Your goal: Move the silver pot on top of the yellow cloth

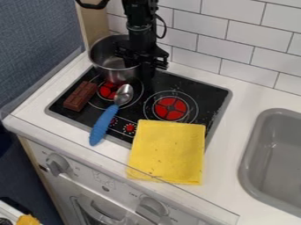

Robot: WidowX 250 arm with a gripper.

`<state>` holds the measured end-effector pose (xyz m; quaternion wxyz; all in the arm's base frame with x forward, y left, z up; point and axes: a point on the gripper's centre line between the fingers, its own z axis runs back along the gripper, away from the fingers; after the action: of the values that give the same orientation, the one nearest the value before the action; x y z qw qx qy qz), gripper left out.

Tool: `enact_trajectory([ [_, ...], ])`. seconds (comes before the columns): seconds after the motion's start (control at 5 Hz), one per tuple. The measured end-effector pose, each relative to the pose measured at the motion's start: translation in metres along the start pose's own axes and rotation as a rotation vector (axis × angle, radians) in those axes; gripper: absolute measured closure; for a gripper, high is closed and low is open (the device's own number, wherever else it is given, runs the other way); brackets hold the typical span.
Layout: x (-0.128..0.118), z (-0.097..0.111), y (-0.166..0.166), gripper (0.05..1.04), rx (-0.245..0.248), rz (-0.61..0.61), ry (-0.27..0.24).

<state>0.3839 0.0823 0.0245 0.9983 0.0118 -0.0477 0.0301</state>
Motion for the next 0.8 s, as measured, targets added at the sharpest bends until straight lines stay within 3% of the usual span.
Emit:
enact_trajectory([
  [0.2, 0.000, 0.007, 0.000, 0.908, 0.002, -0.008, -0.018],
  [0.4, 0.002, 0.018, 0.001, 0.999, 0.003, -0.036, -0.045],
  [0.6, 0.016, 0.065, -0.012, 1.005, 0.020, -0.129, -0.198],
  [0.8, 0.006, 0.123, -0.064, 1.005, 0.017, -0.256, -0.332],
])
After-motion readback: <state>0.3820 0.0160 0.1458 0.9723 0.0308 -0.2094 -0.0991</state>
